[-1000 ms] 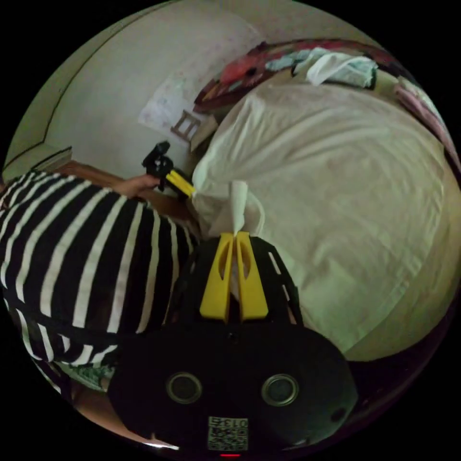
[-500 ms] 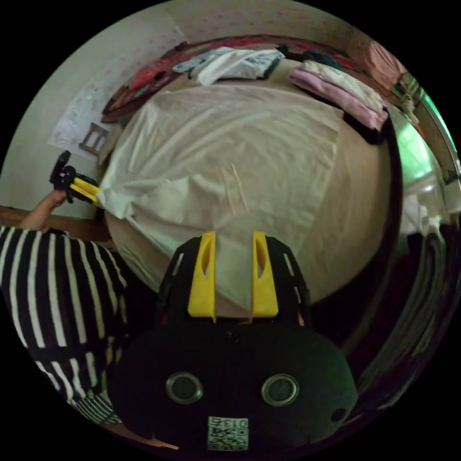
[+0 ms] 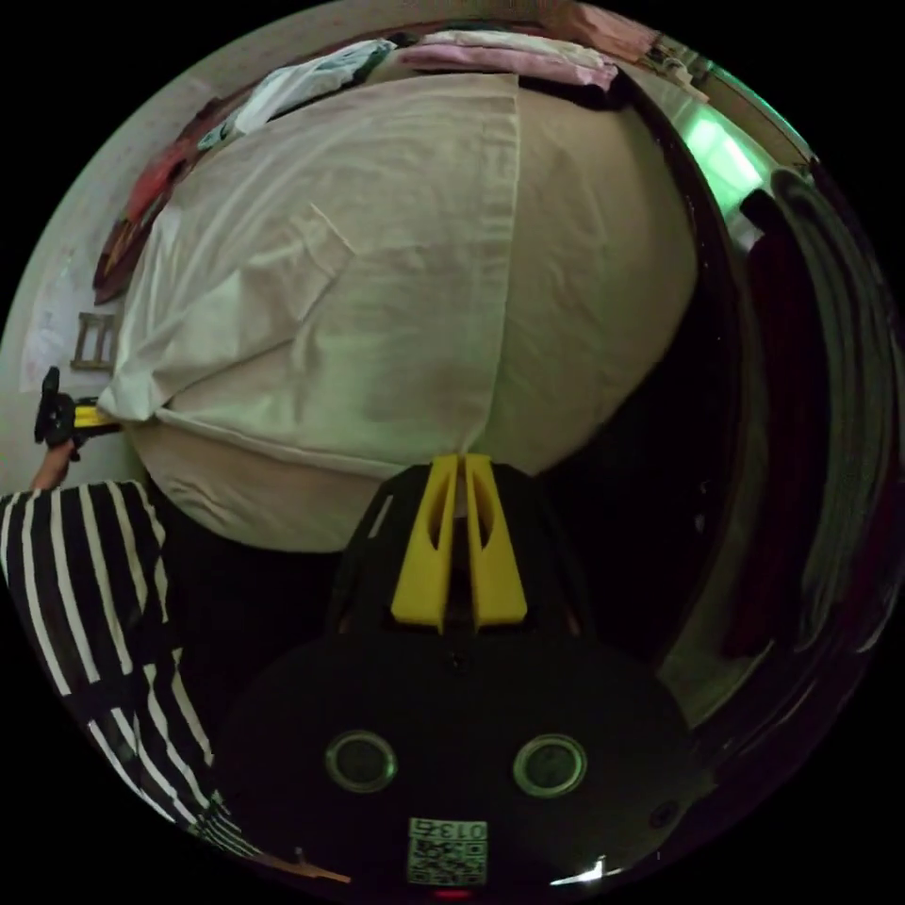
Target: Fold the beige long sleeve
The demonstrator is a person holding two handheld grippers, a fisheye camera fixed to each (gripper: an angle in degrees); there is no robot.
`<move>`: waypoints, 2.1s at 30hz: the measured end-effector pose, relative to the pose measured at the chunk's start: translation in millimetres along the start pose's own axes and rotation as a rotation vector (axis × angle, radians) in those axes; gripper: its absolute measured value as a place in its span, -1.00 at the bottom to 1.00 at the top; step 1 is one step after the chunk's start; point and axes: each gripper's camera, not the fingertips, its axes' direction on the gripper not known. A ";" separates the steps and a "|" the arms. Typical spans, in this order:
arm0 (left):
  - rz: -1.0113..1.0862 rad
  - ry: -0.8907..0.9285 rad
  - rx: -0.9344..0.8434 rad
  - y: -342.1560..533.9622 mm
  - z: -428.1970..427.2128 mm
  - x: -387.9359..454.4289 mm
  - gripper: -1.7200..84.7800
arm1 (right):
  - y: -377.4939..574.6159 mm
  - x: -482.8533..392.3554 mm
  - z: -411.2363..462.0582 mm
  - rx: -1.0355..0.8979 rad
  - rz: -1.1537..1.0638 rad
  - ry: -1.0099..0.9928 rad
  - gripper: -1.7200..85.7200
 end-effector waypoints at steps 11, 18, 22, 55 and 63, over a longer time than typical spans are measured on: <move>0.111 0.060 -0.002 1.6 -2.8 9.8 -0.96 | 29.2 24.9 -19.5 0.035 -0.082 -0.077 -0.94; 0.035 0.084 0.041 13.6 -4.2 5.5 -0.93 | 27.9 17.5 -25.8 -0.001 -0.037 -0.038 -0.91; 0.024 0.042 0.078 24.2 -20.3 4.0 -0.81 | 25.6 2.1 -48.6 0.035 -0.055 0.021 -0.82; -0.037 0.285 0.118 -9.0 -40.0 -73.2 -0.96 | -55.3 -179.1 -21.6 -0.024 -0.698 0.361 -0.83; 0.021 0.259 0.128 -10.6 -80.9 -83.6 -0.95 | -113.4 -159.7 -70.1 0.099 -0.556 0.278 -0.93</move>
